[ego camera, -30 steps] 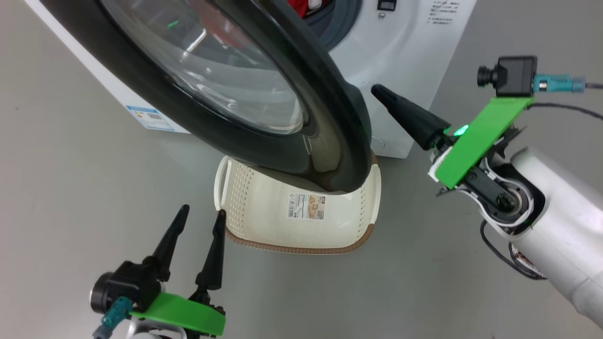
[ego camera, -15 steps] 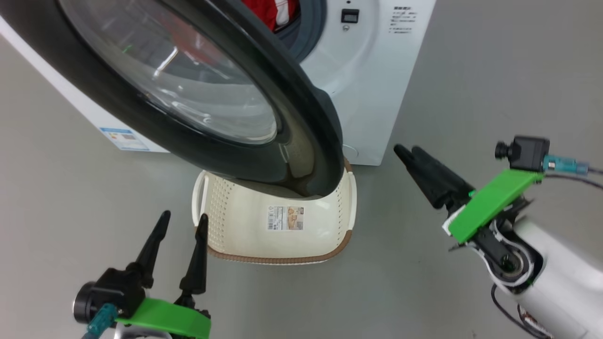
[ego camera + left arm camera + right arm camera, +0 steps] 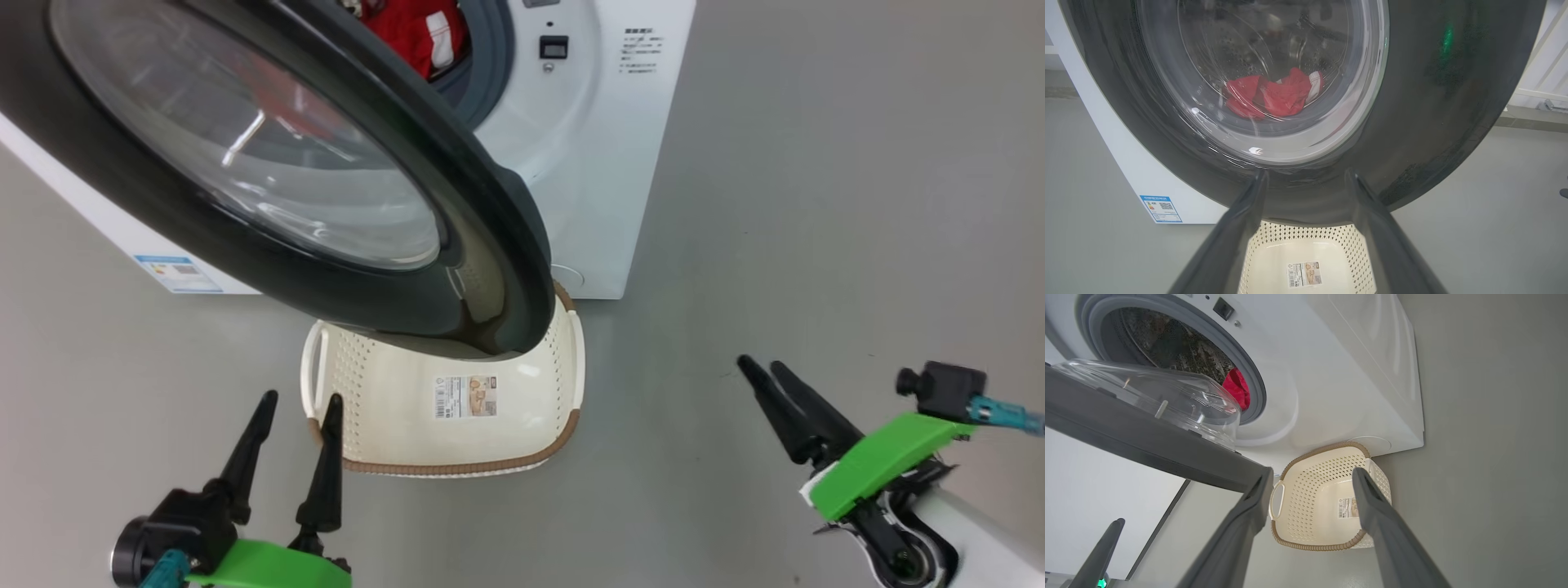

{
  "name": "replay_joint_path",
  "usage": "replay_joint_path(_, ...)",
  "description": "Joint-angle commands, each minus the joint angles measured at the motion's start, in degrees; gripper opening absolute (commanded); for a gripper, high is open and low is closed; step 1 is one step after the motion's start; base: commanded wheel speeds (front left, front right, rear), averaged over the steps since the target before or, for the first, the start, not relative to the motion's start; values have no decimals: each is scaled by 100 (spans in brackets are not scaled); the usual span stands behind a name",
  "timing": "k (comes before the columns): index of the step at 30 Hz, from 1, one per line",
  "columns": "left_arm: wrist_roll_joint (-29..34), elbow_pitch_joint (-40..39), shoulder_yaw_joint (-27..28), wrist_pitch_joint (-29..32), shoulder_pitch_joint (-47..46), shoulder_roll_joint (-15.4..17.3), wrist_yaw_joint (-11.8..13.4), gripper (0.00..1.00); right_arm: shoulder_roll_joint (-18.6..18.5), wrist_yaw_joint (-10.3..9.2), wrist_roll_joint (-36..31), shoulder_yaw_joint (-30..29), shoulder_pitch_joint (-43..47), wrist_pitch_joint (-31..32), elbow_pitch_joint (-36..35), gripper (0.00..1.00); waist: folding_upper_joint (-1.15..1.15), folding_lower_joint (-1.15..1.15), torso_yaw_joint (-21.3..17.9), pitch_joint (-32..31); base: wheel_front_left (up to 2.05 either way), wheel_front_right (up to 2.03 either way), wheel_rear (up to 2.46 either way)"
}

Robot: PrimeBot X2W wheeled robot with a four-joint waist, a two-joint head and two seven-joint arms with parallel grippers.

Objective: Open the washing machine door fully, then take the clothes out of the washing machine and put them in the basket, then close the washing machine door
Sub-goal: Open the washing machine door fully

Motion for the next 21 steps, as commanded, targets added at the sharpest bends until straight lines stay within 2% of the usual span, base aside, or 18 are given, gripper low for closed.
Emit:
replay_joint_path(1,23,-160,232,-69,14,88,-32,100,-31,44,-163,-215,199,-75,-79,100,0,0,-53,-1,0,0,0)
replay_joint_path(6,19,-176,279,-69,44,88,-32,100,121,44,-1037,-903,503,-77,-24,100,0,0,-144,-20,0,0,0)
replay_joint_path(15,37,-215,295,-69,63,88,-32,100,643,44,-3452,-2303,1086,-78,-265,100,0,0,-192,-16,0,0,0)
replay_joint_path(16,37,-215,295,-69,63,88,-32,100,643,44,-3452,-2303,1086,-78,-265,100,0,0,-192,-16,0,0,0)
replay_joint_path(21,51,-214,287,-69,49,88,-32,100,1022,44,-4743,-3018,1366,-78,-515,100,0,0,-170,-13,0,0,0)
